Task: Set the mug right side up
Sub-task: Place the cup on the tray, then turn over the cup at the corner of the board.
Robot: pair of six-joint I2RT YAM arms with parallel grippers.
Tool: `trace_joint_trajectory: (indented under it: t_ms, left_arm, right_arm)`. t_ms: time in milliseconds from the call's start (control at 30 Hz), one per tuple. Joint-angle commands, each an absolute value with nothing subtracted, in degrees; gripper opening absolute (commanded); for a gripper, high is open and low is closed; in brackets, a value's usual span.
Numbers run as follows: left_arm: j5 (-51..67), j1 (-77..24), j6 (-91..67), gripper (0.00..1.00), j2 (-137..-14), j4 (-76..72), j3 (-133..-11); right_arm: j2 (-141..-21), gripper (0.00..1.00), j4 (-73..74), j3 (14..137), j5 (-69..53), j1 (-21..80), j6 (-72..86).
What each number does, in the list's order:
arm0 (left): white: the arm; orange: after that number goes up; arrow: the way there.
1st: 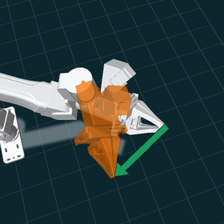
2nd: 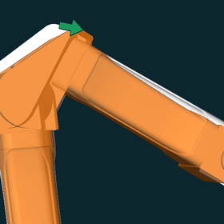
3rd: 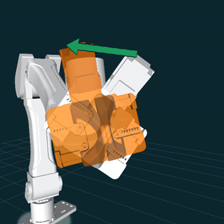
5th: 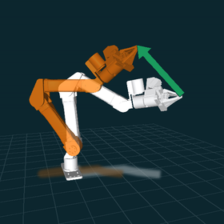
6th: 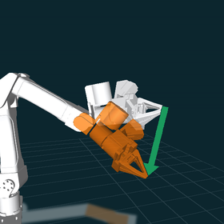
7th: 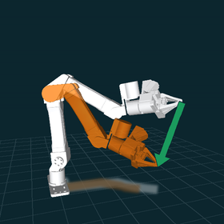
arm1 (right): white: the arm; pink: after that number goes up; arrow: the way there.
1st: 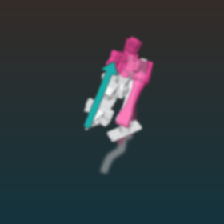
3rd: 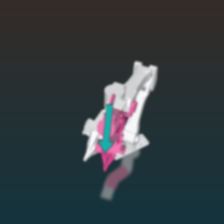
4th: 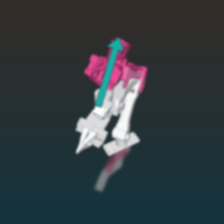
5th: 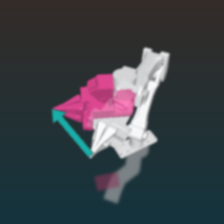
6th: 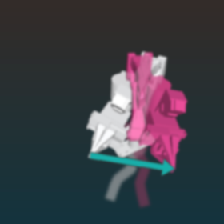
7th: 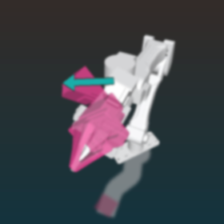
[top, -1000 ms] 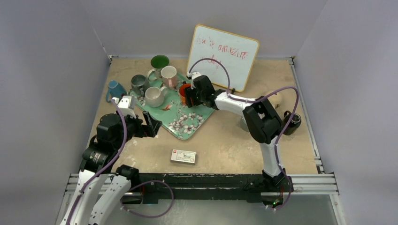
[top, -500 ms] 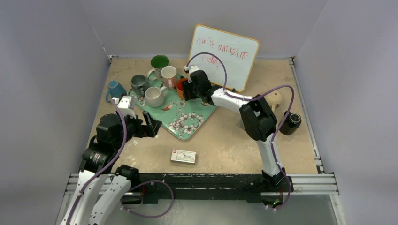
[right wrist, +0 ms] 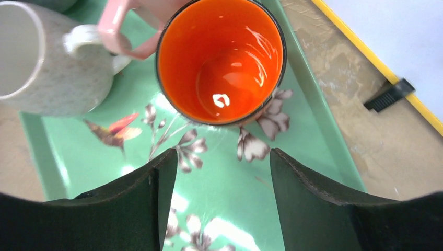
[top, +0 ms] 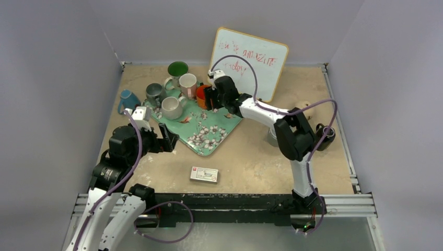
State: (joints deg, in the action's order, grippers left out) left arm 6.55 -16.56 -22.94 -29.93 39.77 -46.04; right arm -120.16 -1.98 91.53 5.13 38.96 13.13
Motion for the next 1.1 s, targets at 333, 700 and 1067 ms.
trace_joint_trajectory:
  t_ms: [333,700,1067]
  left_arm:
    - [-8.99,-16.26,-38.18,1.00,-42.44,38.69,-46.65]
    - [-33.32,-15.91,-79.17,0.86,-55.90,50.27,-53.93]
    - [-30.63,2.19,-94.56,0.76,-66.83,61.66,-64.84]
  right_arm:
    - [-88.20,0.86,2.90,72.59,-2.23,40.59,18.37]
    - [-71.18,0.99,5.88,60.57,-5.71,40.84,18.10]
    - [-66.24,0.99,10.07,60.65,-4.90,40.86,16.12]
